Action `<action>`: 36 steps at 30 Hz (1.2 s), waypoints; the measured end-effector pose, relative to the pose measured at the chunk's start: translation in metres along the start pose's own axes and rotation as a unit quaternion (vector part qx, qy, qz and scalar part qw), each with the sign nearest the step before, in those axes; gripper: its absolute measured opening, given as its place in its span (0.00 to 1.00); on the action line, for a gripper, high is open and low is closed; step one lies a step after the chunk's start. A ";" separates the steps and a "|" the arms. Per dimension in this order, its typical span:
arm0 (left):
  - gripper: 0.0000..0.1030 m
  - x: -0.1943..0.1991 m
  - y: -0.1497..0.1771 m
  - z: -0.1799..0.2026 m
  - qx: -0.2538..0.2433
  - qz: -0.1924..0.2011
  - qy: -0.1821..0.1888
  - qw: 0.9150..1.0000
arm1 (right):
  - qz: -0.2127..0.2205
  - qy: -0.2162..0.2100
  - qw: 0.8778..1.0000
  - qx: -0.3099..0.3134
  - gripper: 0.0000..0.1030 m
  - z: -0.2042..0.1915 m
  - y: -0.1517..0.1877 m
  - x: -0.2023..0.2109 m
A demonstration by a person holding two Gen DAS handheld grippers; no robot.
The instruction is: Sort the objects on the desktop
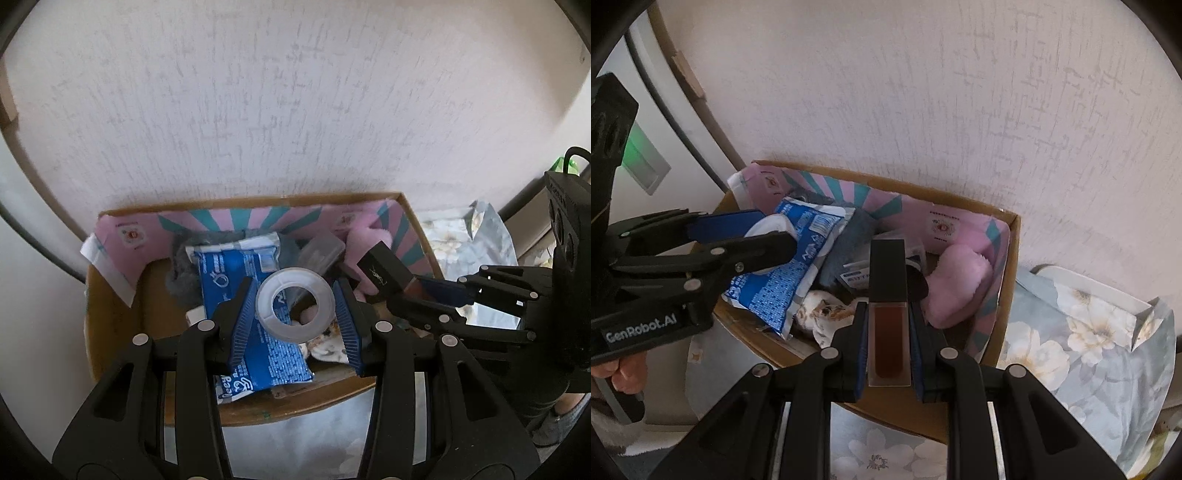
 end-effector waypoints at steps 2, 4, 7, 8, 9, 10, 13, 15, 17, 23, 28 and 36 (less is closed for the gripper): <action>0.85 -0.007 0.002 -0.002 0.010 -0.020 -0.001 1.000 | -0.004 0.013 1.000 -0.011 0.41 0.004 0.000 -0.003; 1.00 -0.010 0.004 -0.008 0.024 -0.026 -0.022 0.999 | -0.004 0.025 0.999 -0.019 0.79 0.009 0.002 -0.002; 0.99 -0.018 0.010 -0.013 0.040 -0.049 -0.039 0.997 | 0.008 0.019 0.999 -0.027 0.86 0.011 0.004 0.003; 0.99 -0.018 0.011 -0.013 0.040 -0.050 -0.040 0.997 | 0.007 0.018 0.999 -0.031 0.89 0.013 0.006 0.005; 0.99 -0.016 0.012 -0.013 0.040 -0.049 -0.041 0.997 | 0.006 0.020 0.999 -0.033 0.92 0.014 0.007 0.006; 0.99 -0.015 0.012 -0.011 0.040 -0.048 -0.042 0.997 | 0.007 0.024 0.999 -0.034 0.98 0.015 0.008 0.008; 0.99 -0.009 0.014 -0.003 0.039 -0.044 -0.044 0.997 | 0.013 0.033 0.999 -0.039 0.99 0.019 0.012 0.016; 0.99 -0.004 0.013 0.003 0.042 -0.043 -0.036 0.998 | 0.012 0.040 0.998 -0.050 0.99 0.023 0.015 0.023; 1.00 0.005 0.010 0.008 0.044 -0.035 -0.034 0.998 | 0.009 0.051 0.997 -0.062 0.99 0.026 0.018 0.034; 1.00 0.048 -0.005 0.022 0.036 0.002 -0.066 0.997 | 0.023 0.074 0.993 -0.087 0.99 0.029 0.022 0.076; 1.00 0.071 -0.003 0.033 0.064 0.005 -0.060 0.996 | 0.041 0.089 0.989 -0.109 0.99 0.037 0.033 0.108; 1.00 0.104 0.010 0.051 0.077 0.024 -0.077 0.994 | 0.059 0.112 0.984 -0.124 0.99 0.046 0.057 0.148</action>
Point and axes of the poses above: each gripper's, at about its wrist camera, not at the fingertips, and x roughly against the way its jaws point, z to its right, y to its underside, the point moved 8 cm from there along -x, roughly the way its jaws point, and after that the axes turned 9 degrees about -y, right-handed, at the moved point
